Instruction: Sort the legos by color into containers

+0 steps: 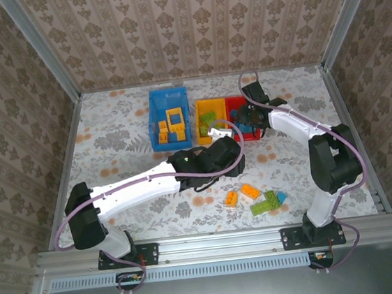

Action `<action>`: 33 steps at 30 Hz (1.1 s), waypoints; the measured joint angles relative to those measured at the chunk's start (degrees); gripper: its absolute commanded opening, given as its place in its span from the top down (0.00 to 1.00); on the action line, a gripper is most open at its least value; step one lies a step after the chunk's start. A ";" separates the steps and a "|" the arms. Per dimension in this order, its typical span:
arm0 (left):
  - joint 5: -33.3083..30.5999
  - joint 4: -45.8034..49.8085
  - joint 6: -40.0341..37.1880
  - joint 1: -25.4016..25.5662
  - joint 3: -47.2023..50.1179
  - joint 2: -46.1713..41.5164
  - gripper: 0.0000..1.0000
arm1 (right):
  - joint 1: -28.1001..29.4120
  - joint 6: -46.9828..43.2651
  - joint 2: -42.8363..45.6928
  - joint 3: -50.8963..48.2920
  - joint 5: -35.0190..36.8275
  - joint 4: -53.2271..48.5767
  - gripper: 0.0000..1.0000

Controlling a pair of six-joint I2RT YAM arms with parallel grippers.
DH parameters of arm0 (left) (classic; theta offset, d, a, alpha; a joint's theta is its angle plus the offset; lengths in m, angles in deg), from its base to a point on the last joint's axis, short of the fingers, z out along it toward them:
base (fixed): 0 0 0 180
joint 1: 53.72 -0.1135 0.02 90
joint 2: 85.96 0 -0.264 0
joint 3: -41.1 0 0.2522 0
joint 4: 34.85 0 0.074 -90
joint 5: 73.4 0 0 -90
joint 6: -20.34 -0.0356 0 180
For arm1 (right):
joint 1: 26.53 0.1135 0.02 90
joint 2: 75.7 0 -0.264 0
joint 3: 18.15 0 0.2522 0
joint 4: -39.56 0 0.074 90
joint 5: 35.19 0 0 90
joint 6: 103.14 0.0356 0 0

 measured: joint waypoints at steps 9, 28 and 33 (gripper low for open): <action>2.93 1.60 -5.62 0.00 1.11 -0.02 0.36 | 0.70 -3.04 9.79 0.17 -0.70 -2.51 0.34; 13.46 6.03 -16.44 5.07 7.08 14.51 0.20 | 0.96 -1.86 56.15 -20.22 -17.00 -20.31 0.23; 13.49 5.51 -15.98 4.94 6.01 16.85 0.25 | 0.96 -0.92 57.66 -20.22 -18.05 -22.51 0.23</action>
